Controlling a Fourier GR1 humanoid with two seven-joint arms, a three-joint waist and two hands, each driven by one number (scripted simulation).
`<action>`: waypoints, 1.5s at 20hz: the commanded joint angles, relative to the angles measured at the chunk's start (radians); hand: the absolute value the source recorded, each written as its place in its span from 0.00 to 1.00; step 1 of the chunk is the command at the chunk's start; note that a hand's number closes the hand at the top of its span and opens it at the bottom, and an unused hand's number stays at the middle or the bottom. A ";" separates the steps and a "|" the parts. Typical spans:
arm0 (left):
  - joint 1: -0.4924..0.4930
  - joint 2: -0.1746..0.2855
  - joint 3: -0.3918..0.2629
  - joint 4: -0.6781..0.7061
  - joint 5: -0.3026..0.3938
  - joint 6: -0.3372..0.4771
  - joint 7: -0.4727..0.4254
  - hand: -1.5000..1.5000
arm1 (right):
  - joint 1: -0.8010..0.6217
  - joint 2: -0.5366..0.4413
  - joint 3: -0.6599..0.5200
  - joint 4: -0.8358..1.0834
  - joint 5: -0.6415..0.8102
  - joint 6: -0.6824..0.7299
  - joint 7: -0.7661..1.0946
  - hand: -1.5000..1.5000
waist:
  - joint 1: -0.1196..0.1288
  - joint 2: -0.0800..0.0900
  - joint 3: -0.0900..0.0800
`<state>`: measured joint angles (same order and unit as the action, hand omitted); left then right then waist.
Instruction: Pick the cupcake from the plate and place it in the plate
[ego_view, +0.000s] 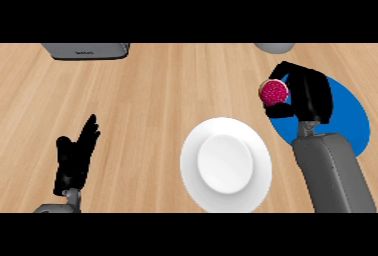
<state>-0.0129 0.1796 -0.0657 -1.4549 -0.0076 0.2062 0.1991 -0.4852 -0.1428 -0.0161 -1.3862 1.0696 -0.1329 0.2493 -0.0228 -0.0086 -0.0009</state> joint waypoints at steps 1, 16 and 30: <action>-0.007 -0.005 0.008 0.018 -0.002 -0.009 -0.034 0.50 | 0.009 -0.008 -0.035 -0.182 0.015 0.069 0.160 1.00 | 0.011 0.004 0.000; 0.024 -0.034 0.020 -0.021 -0.030 -0.033 -0.004 0.50 | -0.067 -0.184 -0.213 0.240 -0.064 -0.021 0.009 1.00 | 0.030 0.009 0.001; 0.005 -0.034 0.027 -0.013 -0.026 -0.054 -0.019 0.50 | -0.150 -0.357 -0.299 0.767 -0.202 0.250 -0.240 0.00 | 0.041 0.013 0.002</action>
<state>-0.0443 0.1359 -0.0528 -1.4574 -0.0474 0.1701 0.2135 -0.6177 -0.4504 -0.3058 -0.7205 0.8893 0.0333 0.0638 0.0177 0.0060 0.0010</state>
